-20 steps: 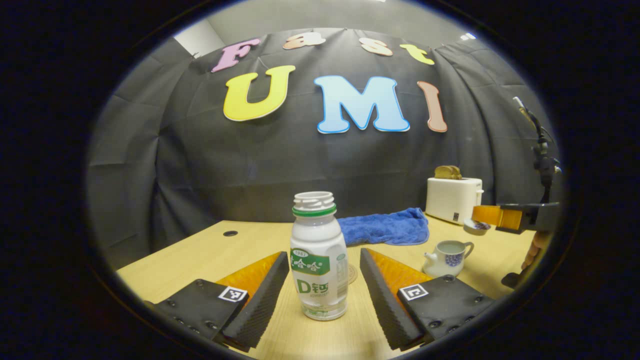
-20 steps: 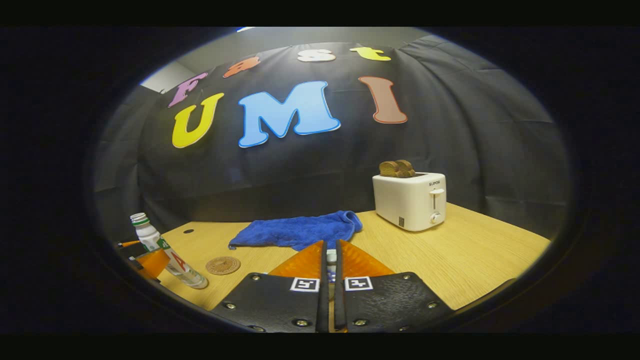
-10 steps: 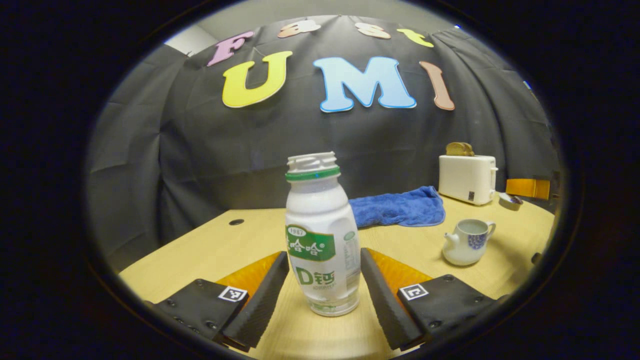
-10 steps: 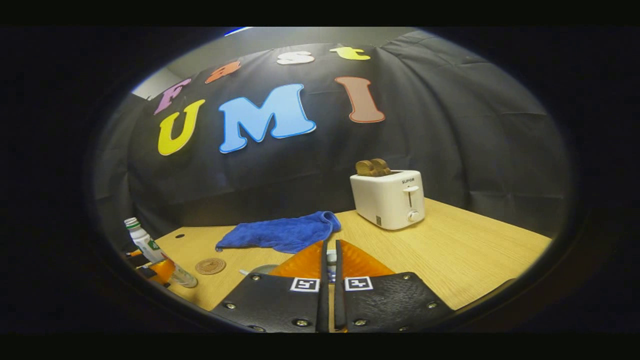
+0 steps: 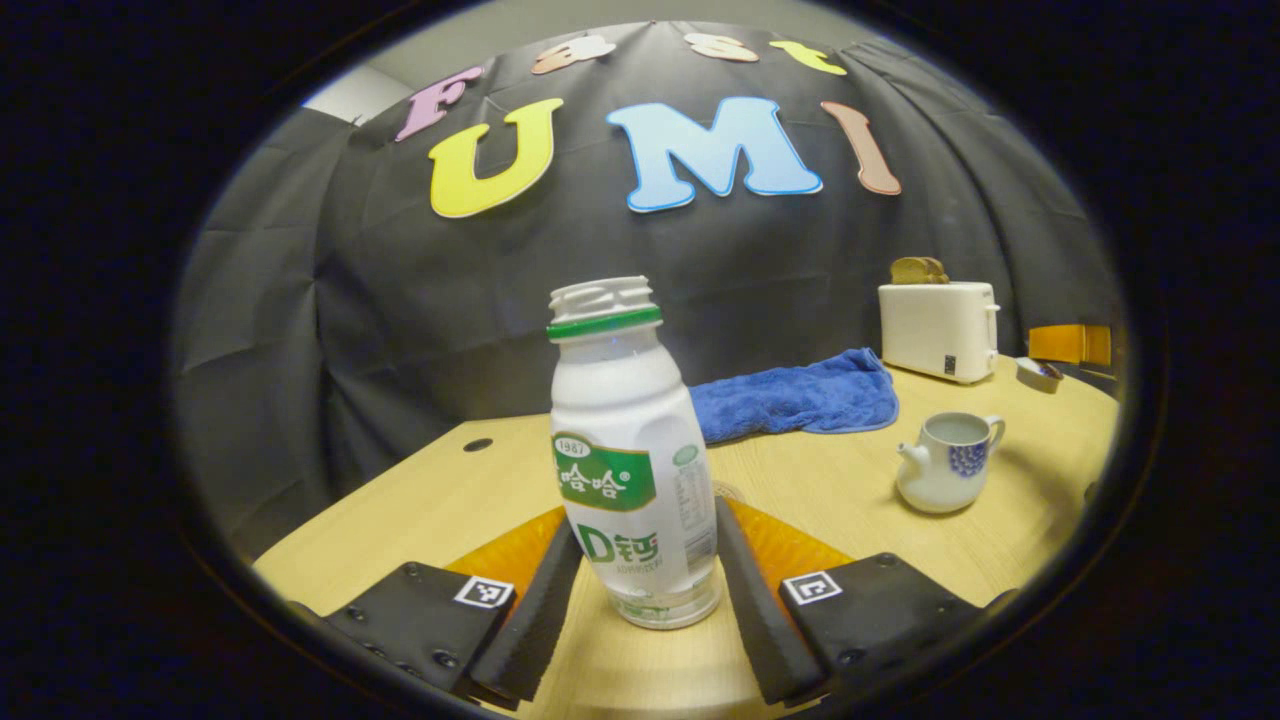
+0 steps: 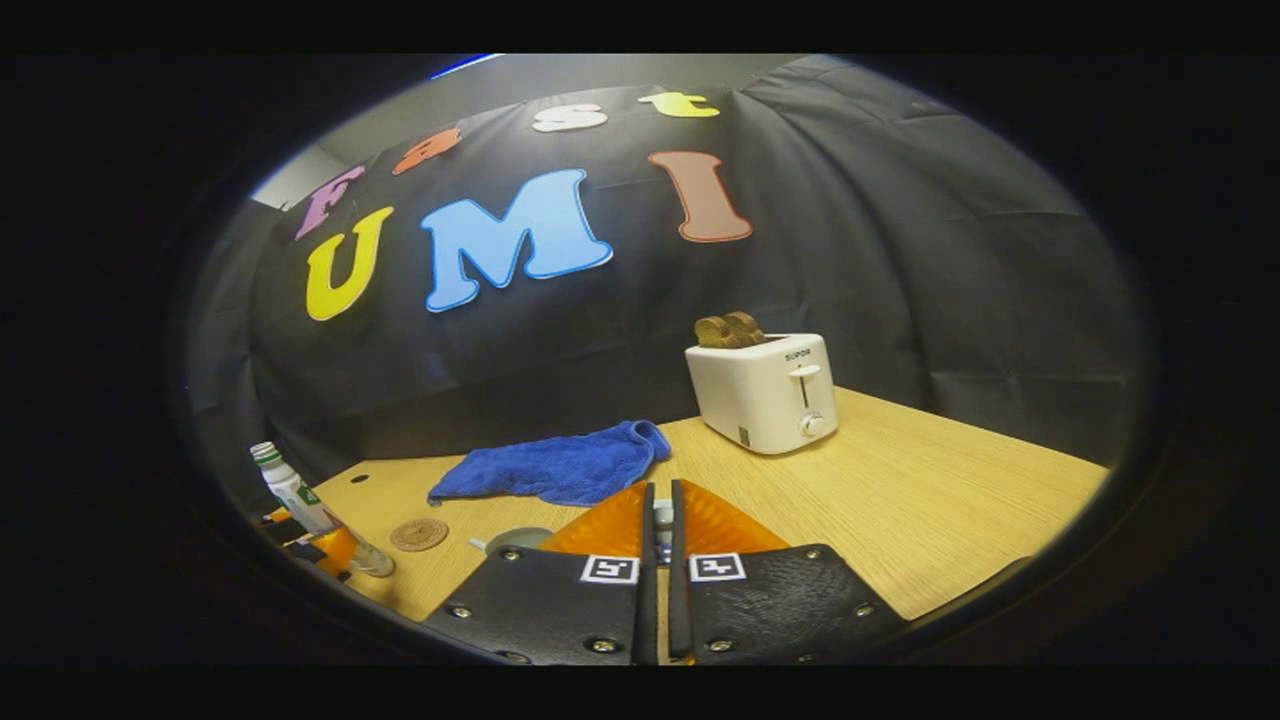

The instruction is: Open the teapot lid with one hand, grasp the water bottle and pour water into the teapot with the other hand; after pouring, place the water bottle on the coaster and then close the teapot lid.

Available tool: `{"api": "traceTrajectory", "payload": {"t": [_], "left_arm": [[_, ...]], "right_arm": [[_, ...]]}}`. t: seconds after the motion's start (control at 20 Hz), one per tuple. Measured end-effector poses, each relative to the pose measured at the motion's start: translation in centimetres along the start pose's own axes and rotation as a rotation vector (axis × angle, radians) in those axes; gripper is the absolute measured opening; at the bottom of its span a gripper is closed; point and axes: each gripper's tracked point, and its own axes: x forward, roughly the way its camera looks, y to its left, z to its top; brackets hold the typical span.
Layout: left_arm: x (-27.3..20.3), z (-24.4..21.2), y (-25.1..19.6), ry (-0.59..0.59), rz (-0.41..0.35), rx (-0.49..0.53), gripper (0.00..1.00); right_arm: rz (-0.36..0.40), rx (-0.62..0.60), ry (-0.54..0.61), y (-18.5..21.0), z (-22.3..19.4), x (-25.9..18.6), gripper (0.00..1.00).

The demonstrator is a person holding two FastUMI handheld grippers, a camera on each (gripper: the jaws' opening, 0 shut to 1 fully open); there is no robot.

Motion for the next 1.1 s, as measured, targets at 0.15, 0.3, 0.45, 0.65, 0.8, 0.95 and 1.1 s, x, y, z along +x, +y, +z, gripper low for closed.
{"api": "traceTrajectory", "payload": {"t": [0.15, 0.3, 0.45, 0.65, 0.8, 0.95, 1.1], "left_arm": [[0.2, 0.2, -0.3, 0.002, -0.019, 0.041, 0.85], [0.3, 0.1, -0.3, 0.015, -0.022, 0.114, 0.81], [0.9, 0.9, -0.3, 0.012, -0.024, 0.258, 0.84], [1.4, 2.5, -1.9, -0.025, -0.059, 0.433, 0.84], [1.6, 3.2, -3.5, -0.043, -0.078, 0.537, 0.84], [1.9, 3.7, -5.3, -0.048, -0.106, 0.656, 0.84], [2.3, 4.1, -6.9, -0.052, -0.123, 0.770, 0.84]], "right_arm": [[0.000, 0.007, 0.001, -0.2, -0.1, -0.1, 0.04], [0.000, 0.011, -0.002, -0.2, 0.1, -0.2, 0.04], [0.000, 0.017, -0.003, -0.6, 0.2, -0.3, 0.00], [-0.019, 0.014, -0.012, -1.7, 0.4, -0.7, 0.00], [-0.034, 0.017, -0.016, -2.7, 0.4, -0.9, 0.00], [-0.052, 0.009, -0.018, -3.7, 0.5, -1.1, 0.00], [-0.053, 0.028, -0.021, -4.2, 0.7, -1.5, 0.04]]}}
